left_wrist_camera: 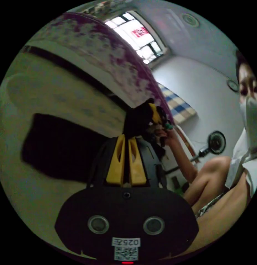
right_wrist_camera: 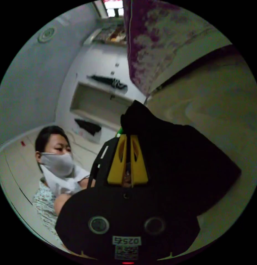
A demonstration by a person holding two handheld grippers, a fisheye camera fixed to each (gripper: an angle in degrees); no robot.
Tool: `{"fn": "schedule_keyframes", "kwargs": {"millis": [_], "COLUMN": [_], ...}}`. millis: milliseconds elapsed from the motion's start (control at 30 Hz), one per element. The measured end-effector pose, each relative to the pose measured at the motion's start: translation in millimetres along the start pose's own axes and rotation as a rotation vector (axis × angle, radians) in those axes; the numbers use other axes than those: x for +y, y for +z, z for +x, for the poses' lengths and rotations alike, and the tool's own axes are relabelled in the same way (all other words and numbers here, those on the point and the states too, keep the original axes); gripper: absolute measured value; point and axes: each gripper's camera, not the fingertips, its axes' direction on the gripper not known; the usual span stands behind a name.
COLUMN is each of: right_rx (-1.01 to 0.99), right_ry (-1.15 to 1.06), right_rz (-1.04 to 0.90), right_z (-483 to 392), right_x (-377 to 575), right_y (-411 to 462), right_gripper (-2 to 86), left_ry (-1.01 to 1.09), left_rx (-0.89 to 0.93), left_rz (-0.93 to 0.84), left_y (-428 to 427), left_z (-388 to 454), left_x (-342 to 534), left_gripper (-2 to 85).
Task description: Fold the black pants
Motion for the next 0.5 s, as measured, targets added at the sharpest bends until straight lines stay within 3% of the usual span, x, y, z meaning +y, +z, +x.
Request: {"fn": "schedule_keyframes", "kwargs": {"millis": [67,200,267,400,500], "right_rx": [0.058,0.219,0.193,0.288,0.413], "right_ry": [-0.078,-0.002,0.075,0.122,0.170], "right_rz": [-0.169,-0.428,-0.345,-0.188,-0.127], "right_z": [31,97,119,128,138], "right_x": [-34,-50,-51,-46,-37], "right_y": [110,210,202,151,113], "right_gripper": [6.9,12.5,11.7,11.5,12.6], "left_ry": [-0.140,-0.419,-0.551,-0.448,-0.481], "left_rx": [-0.189,-0.391,-0.390,-0.403,-0.132], "left_rz": [0.052,-0.003,-0.018,-0.088,-0.248], "left_y": [-86,-165,-202,-210,-173], "left_z": [-61,-143,-161,-119,-96], "left_x": [-5,15,22,-9,-35], "left_gripper": [0.2,3.6,4.3,4.6,5.9]}}
